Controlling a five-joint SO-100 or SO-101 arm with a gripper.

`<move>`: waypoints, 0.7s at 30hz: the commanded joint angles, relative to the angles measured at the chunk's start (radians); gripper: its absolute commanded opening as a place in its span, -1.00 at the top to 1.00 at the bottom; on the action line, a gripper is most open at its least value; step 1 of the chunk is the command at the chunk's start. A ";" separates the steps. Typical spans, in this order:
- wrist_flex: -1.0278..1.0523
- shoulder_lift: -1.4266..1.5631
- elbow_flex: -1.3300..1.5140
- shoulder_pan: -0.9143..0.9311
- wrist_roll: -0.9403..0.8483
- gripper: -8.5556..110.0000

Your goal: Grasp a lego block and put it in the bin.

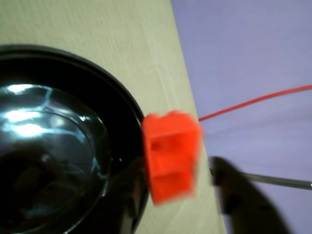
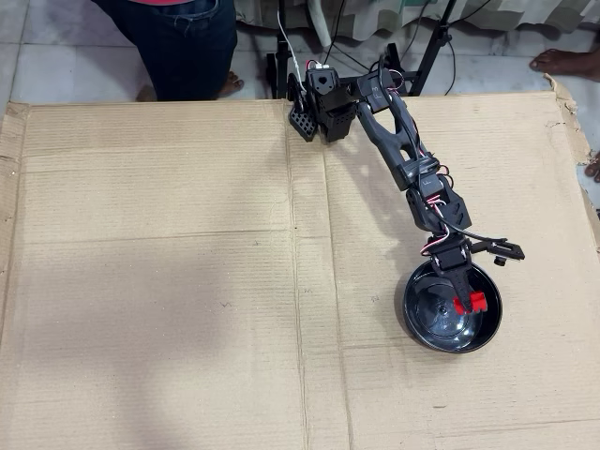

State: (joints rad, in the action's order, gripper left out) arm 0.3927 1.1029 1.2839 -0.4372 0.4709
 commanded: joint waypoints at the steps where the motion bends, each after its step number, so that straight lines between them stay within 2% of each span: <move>1: -0.012 0.025 -0.009 0.005 0.005 0.38; 5: -0.011 0.025 -0.008 0.005 0.006 0.30; 12: -0.002 0.084 0.002 0.046 -0.017 0.30; 16: 0.163 0.202 0.041 0.087 -0.129 0.30; 21: 0.328 0.353 0.107 0.135 -0.186 0.30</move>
State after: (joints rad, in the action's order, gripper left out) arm 0.6796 1.3468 1.3837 -0.3252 0.3053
